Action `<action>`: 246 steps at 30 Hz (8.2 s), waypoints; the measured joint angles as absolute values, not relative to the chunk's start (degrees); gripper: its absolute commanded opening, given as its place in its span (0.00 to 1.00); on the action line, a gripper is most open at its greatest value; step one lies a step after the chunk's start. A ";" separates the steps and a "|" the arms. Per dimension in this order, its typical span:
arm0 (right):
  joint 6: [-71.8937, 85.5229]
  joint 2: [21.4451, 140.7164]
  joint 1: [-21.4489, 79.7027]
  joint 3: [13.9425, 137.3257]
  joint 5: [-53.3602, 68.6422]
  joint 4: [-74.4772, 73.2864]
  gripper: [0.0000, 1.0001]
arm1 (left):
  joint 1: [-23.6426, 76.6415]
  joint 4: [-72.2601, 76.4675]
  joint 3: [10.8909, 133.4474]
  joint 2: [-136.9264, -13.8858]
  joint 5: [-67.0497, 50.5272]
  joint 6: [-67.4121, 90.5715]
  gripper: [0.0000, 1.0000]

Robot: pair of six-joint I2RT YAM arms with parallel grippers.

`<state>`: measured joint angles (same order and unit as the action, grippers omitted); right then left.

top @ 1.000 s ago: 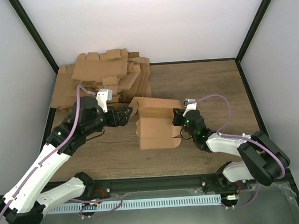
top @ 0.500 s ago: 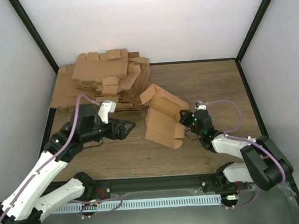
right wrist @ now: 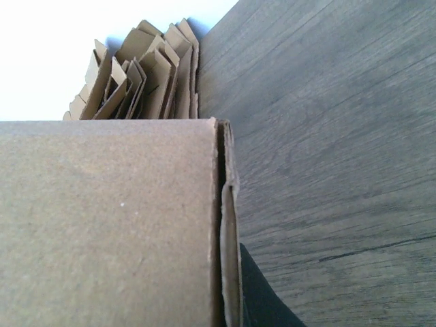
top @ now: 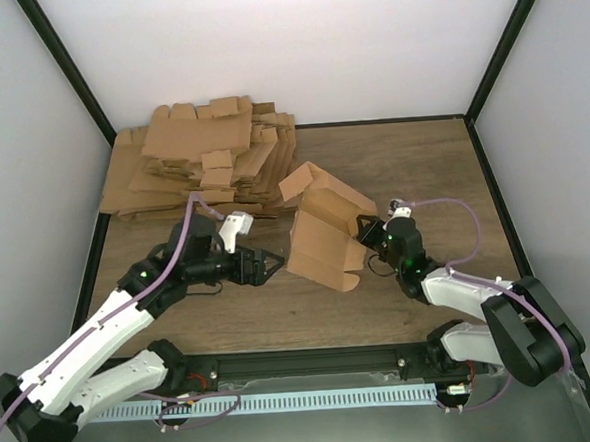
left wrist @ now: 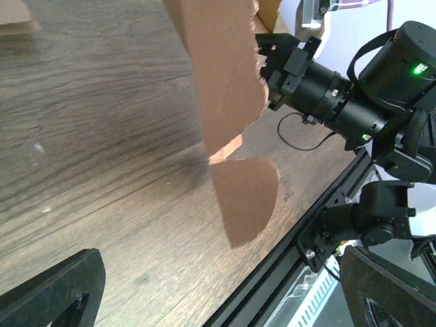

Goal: Fold the paper box

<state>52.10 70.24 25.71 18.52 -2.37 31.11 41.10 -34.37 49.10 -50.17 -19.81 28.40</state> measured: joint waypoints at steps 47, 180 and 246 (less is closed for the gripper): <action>48.90 60.66 32.36 10.72 18.20 21.43 0.95 | 47.68 -64.55 87.88 -88.60 2.17 22.02 0.09; -0.58 65.82 38.15 58.59 9.63 -21.82 0.71 | 46.54 -55.64 74.74 -74.19 -5.58 18.70 0.70; 0.97 60.80 43.03 59.07 6.98 -27.53 0.75 | 46.81 -56.73 76.44 -75.77 -0.56 15.07 0.04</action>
